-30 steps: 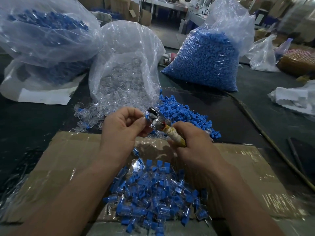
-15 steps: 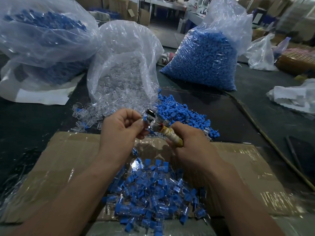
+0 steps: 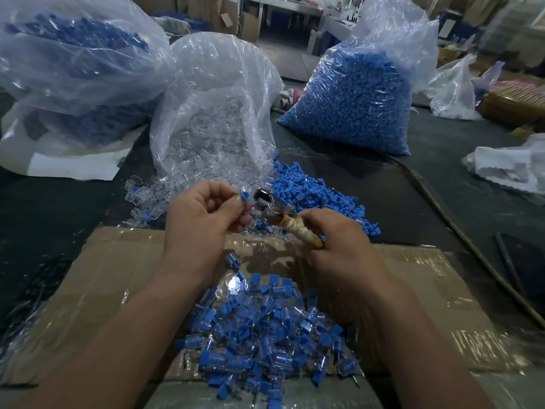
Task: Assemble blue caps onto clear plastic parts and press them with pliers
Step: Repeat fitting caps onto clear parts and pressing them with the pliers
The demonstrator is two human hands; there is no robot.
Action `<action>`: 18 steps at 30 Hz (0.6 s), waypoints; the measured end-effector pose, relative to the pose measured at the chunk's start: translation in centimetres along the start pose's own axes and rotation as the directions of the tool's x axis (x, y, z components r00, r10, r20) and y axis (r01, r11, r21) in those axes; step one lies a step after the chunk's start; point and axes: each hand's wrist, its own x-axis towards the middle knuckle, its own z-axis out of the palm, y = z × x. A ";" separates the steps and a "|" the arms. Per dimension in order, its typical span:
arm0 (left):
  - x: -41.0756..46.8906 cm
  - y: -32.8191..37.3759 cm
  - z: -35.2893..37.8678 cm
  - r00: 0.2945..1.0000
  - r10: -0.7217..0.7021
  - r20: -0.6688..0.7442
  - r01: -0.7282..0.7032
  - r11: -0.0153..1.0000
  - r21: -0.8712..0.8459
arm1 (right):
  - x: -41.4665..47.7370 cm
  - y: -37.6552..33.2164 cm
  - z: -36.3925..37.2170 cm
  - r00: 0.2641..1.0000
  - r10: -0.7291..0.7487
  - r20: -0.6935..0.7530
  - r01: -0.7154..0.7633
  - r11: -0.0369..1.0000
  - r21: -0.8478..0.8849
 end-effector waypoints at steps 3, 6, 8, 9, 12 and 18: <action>0.1 0.3 -0.5 1.000 -0.001 0.025 0.002 0.999 -0.032 | 0.0 0.7 -0.5 0.999 0.021 0.035 -0.019 0.999 -0.041; -0.1 0.4 -0.6 0.988 -0.044 0.148 0.039 0.999 0.038 | 0.0 1.0 -0.9 0.993 0.059 0.101 -0.052 0.997 -0.063; -0.3 0.5 -0.6 0.953 -0.124 0.276 0.103 0.991 0.088 | 0.0 1.1 -1.0 0.987 0.078 0.138 -0.068 0.995 -0.075; -0.5 0.6 -0.5 0.923 -0.169 0.346 0.137 0.984 0.116 | 0.0 1.1 -1.1 0.984 0.087 0.157 -0.076 0.994 -0.078; -0.9 0.9 -0.3 0.835 -0.239 0.495 0.162 0.968 0.194 | 0.0 1.1 -1.2 0.973 0.108 0.202 -0.092 0.992 -0.086; -1.0 1.4 -0.3 0.709 -0.299 0.639 0.149 0.949 0.279 | 0.0 1.3 -1.2 0.959 0.137 0.246 -0.115 0.988 -0.101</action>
